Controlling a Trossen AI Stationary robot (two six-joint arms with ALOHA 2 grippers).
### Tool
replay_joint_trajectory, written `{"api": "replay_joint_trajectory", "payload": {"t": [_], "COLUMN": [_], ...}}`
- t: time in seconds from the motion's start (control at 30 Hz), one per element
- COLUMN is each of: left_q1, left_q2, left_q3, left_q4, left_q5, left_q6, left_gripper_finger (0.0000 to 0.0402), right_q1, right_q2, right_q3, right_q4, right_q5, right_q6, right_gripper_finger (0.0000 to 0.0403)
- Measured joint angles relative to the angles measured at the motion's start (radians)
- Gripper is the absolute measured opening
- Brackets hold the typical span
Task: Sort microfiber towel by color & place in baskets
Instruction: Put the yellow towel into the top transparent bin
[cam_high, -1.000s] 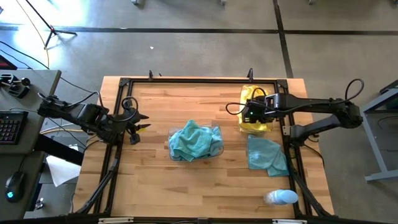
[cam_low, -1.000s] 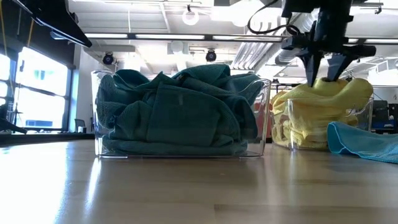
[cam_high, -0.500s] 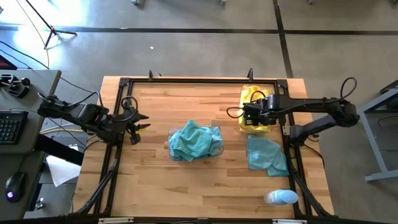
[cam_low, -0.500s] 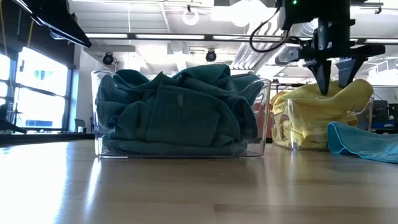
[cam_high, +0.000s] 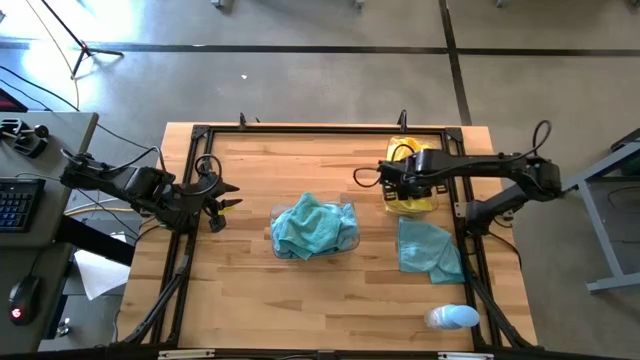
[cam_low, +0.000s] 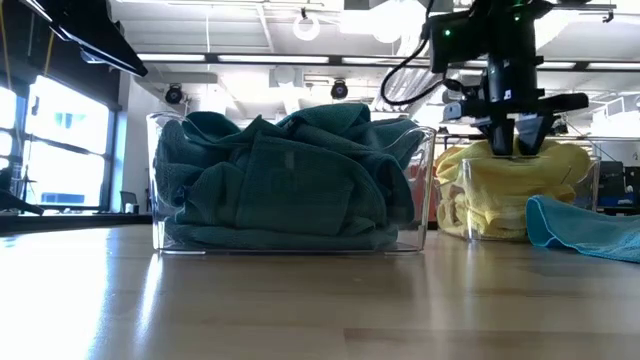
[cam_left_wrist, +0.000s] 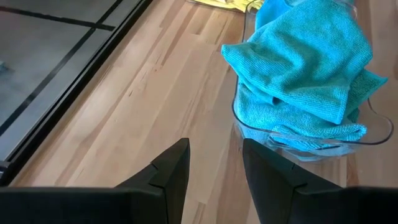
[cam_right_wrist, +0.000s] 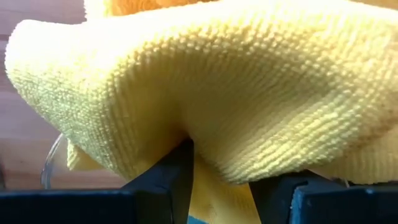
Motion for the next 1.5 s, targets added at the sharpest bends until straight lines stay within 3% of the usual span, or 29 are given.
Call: {"api": "replay_joint_trajectory", "payload": {"t": [0.23,0.53,0.8,0.9,1.17,1.37,1.5], "left_q1": [0.0,0.0,0.0,0.0,0.0,0.0,0.0], "left_q2": [0.0,0.0,0.0,0.0,0.0,0.0,0.0], "left_q3": [0.0,0.0,0.0,0.0,0.0,0.0,0.0], "left_q4": [0.0,0.0,0.0,0.0,0.0,0.0,0.0], "left_q5": [0.006,0.008,0.008,0.008,0.008,0.008,0.008], "left_q6": [0.0,0.016,0.016,0.01,0.009,-0.002,-0.01], "left_gripper_finger": [0.0135,0.0135,0.0135,0.0135,0.0135,0.0135,0.0135], "right_q1": [0.03,0.104,0.132,0.101,-0.041,-0.137,-0.185], "right_q2": [-0.094,-0.245,-0.305,-0.292,-0.179,-0.053,0.028], "right_q3": [0.0,0.0,0.0,0.0,0.0,0.0,0.0], "right_q4": [-0.018,-0.084,0.031,0.093,0.067,0.055,0.076], "right_q5": [-0.006,0.071,0.219,0.26,0.207,0.11,0.103], "right_q6": [0.068,0.216,0.227,0.162,-0.014,-0.166,-0.235], "right_gripper_finger": [0.0135,0.0136,0.013,0.011,0.0008,0.0002,0.0003]}}
